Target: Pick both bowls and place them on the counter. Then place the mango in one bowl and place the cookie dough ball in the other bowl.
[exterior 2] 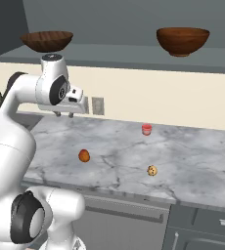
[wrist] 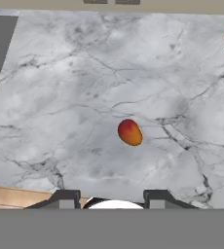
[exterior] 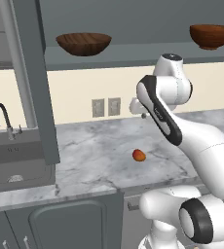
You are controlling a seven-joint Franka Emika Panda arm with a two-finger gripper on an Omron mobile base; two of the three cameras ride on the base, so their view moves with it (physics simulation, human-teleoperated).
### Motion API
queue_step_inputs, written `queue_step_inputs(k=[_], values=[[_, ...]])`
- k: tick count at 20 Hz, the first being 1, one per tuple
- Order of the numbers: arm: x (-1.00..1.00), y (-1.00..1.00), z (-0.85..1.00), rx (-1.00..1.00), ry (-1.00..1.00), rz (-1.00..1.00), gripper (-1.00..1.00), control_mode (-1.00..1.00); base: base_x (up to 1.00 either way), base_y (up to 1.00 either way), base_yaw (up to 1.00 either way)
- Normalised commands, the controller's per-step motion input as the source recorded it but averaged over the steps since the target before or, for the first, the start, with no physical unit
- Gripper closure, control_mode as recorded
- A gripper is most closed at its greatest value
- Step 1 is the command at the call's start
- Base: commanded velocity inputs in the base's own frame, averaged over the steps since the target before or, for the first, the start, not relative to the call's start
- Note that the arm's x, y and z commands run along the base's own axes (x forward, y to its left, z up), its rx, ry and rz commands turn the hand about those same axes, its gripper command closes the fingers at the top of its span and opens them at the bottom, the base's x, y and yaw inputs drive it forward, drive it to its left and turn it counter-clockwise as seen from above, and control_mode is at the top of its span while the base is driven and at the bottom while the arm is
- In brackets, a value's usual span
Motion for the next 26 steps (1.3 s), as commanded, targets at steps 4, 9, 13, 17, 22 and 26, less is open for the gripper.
queue_step_inputs(k=[4, 9, 13, 17, 22, 26], values=[[-0.07, 0.00, -0.02, 0.00, 0.00, 0.03, -1.00, -1.00, 0.00, 0.00, 0.00], [-0.12, 0.10, 0.00, -0.08, -0.06, 0.17, -1.00, -1.00, 0.00, 0.00, 0.00], [-0.18, 0.32, 0.09, -0.21, -0.14, 0.27, -1.00, -1.00, 0.00, 0.00, 0.00], [-0.19, 0.38, 0.21, -0.22, -0.13, 0.36, -1.00, -1.00, 0.00, 0.00, 0.00], [-0.25, 0.36, 0.56, -0.25, -0.12, 0.29, -1.00, -1.00, 0.00, 0.00, 0.00], [-0.18, 0.24, 0.74, -0.24, -0.13, 0.27, -1.00, -1.00, 0.00, 0.00, 0.00]])
